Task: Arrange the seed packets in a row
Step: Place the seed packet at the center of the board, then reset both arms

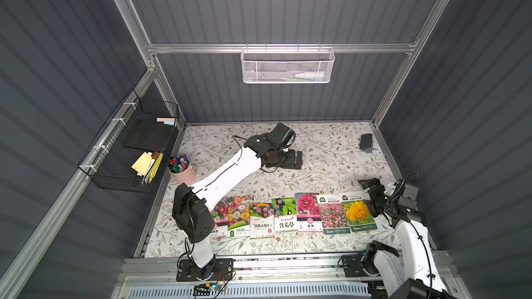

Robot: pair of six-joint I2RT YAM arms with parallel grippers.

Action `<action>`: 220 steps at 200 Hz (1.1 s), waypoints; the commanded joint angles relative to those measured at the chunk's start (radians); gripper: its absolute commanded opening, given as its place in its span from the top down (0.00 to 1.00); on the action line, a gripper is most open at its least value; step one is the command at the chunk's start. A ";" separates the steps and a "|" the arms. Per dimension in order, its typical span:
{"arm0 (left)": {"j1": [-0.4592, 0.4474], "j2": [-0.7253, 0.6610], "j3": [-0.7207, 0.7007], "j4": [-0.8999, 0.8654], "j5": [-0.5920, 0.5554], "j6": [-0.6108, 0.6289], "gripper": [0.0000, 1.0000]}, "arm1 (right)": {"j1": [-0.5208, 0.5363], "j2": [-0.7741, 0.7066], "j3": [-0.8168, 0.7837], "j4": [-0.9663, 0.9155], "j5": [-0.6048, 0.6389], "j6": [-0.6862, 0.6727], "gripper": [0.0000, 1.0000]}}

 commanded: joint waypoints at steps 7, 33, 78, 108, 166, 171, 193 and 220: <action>0.067 -0.073 -0.121 -0.140 -0.210 0.232 0.01 | 0.029 0.000 0.059 -0.001 0.067 -0.153 0.01; 0.172 -0.166 -0.312 -0.014 -0.287 0.320 0.01 | 0.120 -0.028 0.083 0.043 0.210 -0.241 0.01; 0.319 -0.232 -0.514 0.199 -0.256 0.385 0.01 | 0.237 0.079 0.132 0.069 0.290 -0.255 0.01; 0.399 -0.290 -0.679 0.406 -0.196 0.381 0.01 | 0.244 0.104 0.129 0.078 0.302 -0.272 0.01; 0.561 -0.303 -0.880 0.627 -0.076 0.350 0.00 | 0.245 0.047 0.058 0.178 0.374 -0.334 0.01; 0.567 -0.294 -0.880 0.620 -0.074 0.351 0.00 | 0.246 0.054 0.055 0.187 0.372 -0.331 0.01; 0.593 -0.263 -0.878 0.604 -0.063 0.361 0.01 | 0.245 0.090 0.059 0.185 0.387 -0.334 0.01; 0.672 -0.246 -0.886 0.573 0.033 0.350 0.00 | 0.245 0.090 0.056 0.180 0.432 -0.386 0.01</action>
